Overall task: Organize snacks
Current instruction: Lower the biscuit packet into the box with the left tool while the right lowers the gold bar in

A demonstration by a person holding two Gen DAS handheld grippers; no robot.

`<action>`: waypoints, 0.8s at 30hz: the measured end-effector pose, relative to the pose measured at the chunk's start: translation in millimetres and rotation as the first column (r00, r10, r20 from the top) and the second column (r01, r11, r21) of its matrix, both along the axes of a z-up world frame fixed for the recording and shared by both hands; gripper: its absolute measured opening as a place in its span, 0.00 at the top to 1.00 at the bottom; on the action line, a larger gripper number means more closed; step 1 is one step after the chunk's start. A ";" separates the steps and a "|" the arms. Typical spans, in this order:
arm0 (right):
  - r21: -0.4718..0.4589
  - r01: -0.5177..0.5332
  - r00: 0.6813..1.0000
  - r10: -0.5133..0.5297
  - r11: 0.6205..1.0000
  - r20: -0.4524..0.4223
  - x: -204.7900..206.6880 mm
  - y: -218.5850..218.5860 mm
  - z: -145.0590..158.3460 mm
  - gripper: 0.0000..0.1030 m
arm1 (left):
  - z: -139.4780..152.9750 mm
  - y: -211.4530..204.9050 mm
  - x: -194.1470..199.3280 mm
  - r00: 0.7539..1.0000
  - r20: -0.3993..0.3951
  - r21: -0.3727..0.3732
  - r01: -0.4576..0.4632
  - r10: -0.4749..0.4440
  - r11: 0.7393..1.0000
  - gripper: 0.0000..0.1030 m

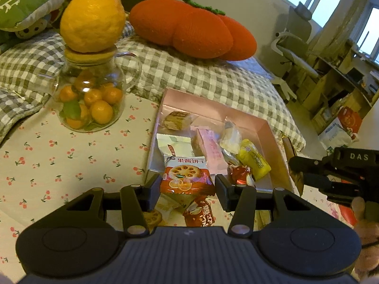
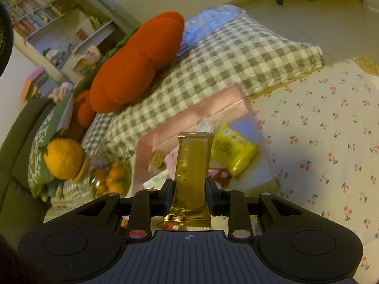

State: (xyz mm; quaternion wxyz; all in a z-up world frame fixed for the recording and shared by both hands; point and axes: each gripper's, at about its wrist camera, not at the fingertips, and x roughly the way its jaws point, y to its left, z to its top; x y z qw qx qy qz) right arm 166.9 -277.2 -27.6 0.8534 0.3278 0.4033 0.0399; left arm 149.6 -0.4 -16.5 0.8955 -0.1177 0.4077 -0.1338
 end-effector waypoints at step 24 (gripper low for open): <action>0.053 0.058 0.998 -0.058 0.997 -0.012 7.7 -36.8 -31.6 0.63 | -7.0 -45.3 19.0 0.999 0.010 0.051 0.030 -0.031 0.998 0.56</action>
